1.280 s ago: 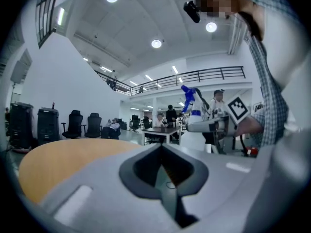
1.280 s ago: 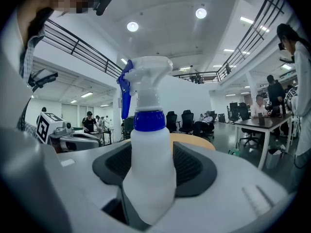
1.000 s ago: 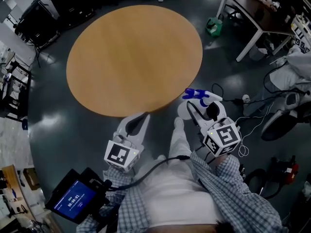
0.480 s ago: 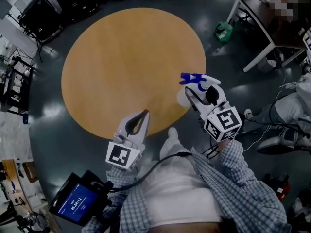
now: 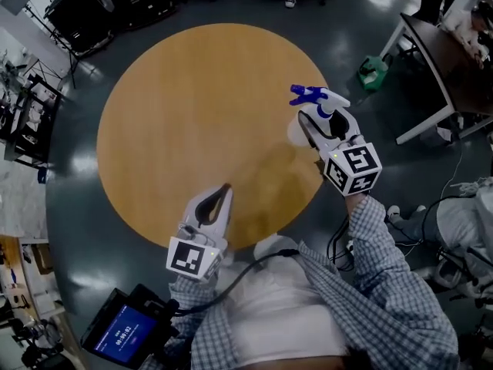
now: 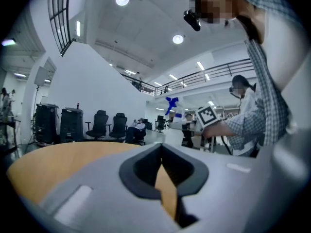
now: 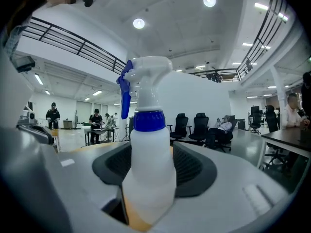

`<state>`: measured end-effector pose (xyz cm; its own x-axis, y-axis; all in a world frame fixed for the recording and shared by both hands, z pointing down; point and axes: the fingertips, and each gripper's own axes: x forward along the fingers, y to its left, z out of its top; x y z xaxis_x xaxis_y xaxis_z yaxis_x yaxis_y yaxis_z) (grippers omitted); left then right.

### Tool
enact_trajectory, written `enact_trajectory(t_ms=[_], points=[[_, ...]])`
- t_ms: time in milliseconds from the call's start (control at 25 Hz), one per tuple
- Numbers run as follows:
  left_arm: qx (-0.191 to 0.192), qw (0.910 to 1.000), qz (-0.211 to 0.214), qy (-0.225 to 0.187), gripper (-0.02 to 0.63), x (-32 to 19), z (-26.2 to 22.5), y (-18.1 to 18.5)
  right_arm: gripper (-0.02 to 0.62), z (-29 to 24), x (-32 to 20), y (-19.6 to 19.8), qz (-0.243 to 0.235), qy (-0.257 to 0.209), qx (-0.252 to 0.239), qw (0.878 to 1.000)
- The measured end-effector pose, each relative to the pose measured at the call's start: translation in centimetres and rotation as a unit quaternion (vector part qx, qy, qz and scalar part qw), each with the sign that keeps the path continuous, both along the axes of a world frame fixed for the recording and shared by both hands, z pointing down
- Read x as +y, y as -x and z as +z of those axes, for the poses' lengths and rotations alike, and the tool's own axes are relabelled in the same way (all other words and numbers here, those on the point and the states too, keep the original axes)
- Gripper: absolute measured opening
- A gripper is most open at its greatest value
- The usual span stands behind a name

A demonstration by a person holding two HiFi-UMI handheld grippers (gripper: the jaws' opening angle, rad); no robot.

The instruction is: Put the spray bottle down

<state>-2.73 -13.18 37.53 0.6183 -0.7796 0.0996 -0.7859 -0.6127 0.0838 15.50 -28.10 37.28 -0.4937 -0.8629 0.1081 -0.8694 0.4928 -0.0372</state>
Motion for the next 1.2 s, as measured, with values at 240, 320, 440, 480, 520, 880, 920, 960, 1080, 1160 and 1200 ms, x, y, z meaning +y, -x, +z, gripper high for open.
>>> enact_trajectory(t_ms=[240, 320, 440, 480, 520, 880, 920, 960, 1080, 1160, 1200], points=[[-0.006, 0.9989, -0.041, 0.024, 0.000, -2.8, 1.3, -0.1, 0.250, 3.0, -7.5, -1.0, -0.019, 0.012, -0.005, 1.000], [-0.007, 0.9981, -0.055, 0.028, 0.000, -3.7, 1.5, 0.3, 0.250, 3.9, -9.8, -0.6, -0.026, 0.015, -0.004, 1.000], [-0.013, 0.9970, -0.067, 0.035, 0.000, -4.7, 2.0, 1.2, 0.250, 5.5, -12.6, 0.5, -0.032, 0.020, -0.003, 0.999], [-0.015, 0.9966, -0.071, 0.039, 0.000, -5.0, 2.2, 1.6, 0.250, 6.1, -13.4, 0.8, -0.034, 0.023, -0.004, 0.999], [-0.017, 0.9960, -0.076, 0.043, 0.000, -5.4, 2.4, 1.8, 0.250, 6.6, -14.2, 1.1, -0.035, 0.027, -0.005, 0.999], [-0.033, 0.9933, -0.092, 0.062, 0.000, -7.7, 4.8, 3.3, 0.250, 9.0, -17.5, 3.2, -0.049, 0.034, -0.007, 0.998], [-0.032, 0.9933, -0.091, 0.062, 0.000, -7.5, 5.0, 3.6, 0.250, 9.1, -17.3, 3.4, -0.049, 0.033, -0.006, 0.998], [-0.032, 0.9933, -0.091, 0.063, 0.000, -7.4, 5.1, 3.7, 0.250, 9.1, -17.2, 3.6, -0.051, 0.033, -0.007, 0.998], [-0.036, 0.9935, -0.086, 0.066, 0.000, -7.0, 5.4, 3.9, 0.238, 8.5, -16.8, 3.9, -0.056, 0.023, -0.019, 0.998], [-0.035, 0.9936, -0.084, 0.066, 0.000, -7.1, 5.5, 3.5, 0.242, 8.2, -16.7, 3.6, -0.061, 0.015, -0.015, 0.998], [-0.034, 0.9938, -0.086, 0.063, 0.000, -7.3, 5.4, 3.3, 0.251, 8.2, -16.7, 3.6, -0.064, 0.014, -0.011, 0.998]])
